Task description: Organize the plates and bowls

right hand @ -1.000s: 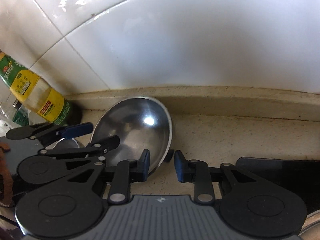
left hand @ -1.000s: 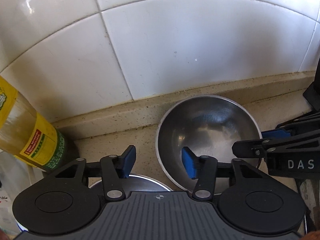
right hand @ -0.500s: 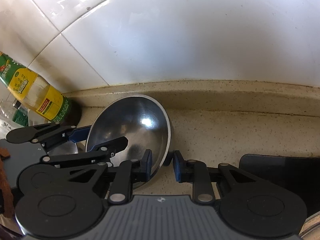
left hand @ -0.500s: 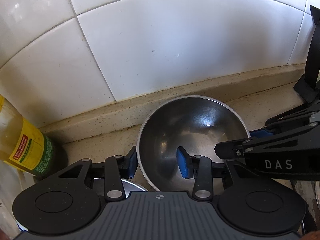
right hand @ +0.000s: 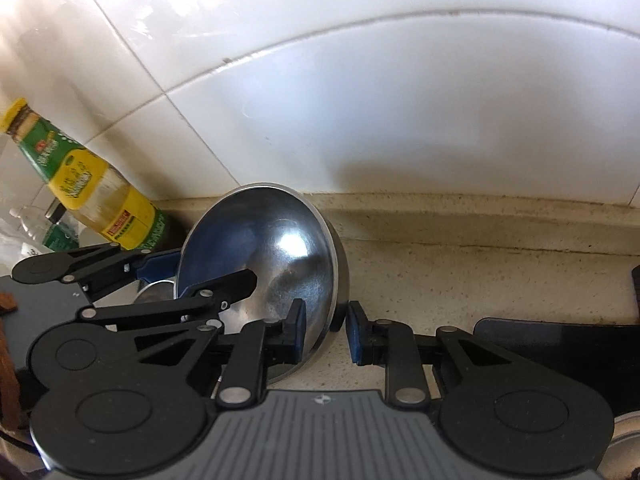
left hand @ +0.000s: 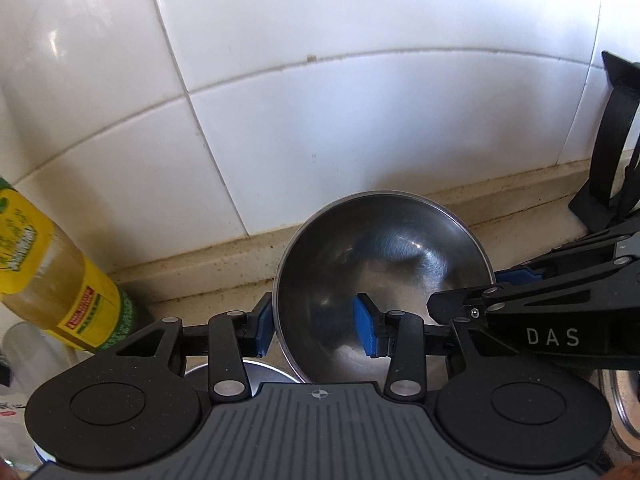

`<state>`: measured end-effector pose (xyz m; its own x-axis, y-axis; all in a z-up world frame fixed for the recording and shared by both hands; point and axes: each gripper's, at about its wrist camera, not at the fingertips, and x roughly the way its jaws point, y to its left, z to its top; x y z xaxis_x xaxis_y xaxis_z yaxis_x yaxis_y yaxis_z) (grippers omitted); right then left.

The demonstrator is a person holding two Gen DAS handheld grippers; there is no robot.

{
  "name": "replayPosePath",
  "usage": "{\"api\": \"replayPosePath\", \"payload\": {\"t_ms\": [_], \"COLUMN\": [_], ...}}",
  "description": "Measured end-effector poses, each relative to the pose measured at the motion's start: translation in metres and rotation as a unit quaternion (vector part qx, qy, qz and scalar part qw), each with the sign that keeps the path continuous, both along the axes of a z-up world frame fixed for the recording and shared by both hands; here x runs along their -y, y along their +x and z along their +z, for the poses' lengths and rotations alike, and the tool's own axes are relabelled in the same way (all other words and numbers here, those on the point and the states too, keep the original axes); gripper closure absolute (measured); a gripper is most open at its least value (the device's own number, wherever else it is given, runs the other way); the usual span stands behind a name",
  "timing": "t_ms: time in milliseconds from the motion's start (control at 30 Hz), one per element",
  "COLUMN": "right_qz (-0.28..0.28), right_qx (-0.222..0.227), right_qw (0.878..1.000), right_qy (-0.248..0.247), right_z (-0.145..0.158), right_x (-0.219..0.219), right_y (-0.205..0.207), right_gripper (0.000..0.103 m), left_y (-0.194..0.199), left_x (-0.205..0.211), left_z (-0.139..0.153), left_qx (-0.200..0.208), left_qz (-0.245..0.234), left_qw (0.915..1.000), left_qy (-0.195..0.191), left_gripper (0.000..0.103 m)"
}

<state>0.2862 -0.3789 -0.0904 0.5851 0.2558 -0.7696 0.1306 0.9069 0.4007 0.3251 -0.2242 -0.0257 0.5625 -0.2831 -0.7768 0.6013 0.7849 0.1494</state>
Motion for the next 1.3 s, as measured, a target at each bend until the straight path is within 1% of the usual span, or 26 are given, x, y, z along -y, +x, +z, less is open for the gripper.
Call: {"api": "replayPosePath", "payload": {"t_ms": [133, 467, 600, 733, 900, 1300], "right_qz": [0.002, 0.008, 0.01, 0.015, 0.023, 0.041], "right_qx": [0.009, 0.036, 0.045, 0.047, 0.039, -0.01], "right_qw": [1.0, 0.999, 0.999, 0.999, 0.999, 0.999], "right_qy": [-0.007, -0.02, -0.023, -0.024, -0.02, -0.003], "right_z": [0.014, 0.055, 0.067, 0.073, 0.07, 0.039], "right_x": [-0.004, -0.017, -0.025, -0.032, -0.037, -0.045], "right_y": [-0.008, -0.046, -0.063, -0.078, -0.094, -0.109], "right_gripper": [0.077, 0.077, 0.077, 0.077, 0.077, 0.077], "left_y": [-0.009, -0.046, -0.066, -0.084, -0.104, -0.124], "left_x": [-0.005, -0.025, -0.034, -0.041, -0.047, -0.057], "left_z": [0.014, 0.044, 0.058, 0.065, 0.066, 0.034], "left_qx": [0.008, 0.033, 0.044, 0.042, 0.035, -0.011], "left_qz": [0.001, 0.0, -0.001, 0.0, 0.0, 0.003], "left_qw": [1.0, 0.9992, 0.9988, 0.9988, 0.9992, 0.9999], "left_qy": [-0.005, -0.02, -0.024, -0.025, -0.021, -0.005], "left_gripper": [0.054, 0.053, 0.052, 0.052, 0.051, 0.049]}}
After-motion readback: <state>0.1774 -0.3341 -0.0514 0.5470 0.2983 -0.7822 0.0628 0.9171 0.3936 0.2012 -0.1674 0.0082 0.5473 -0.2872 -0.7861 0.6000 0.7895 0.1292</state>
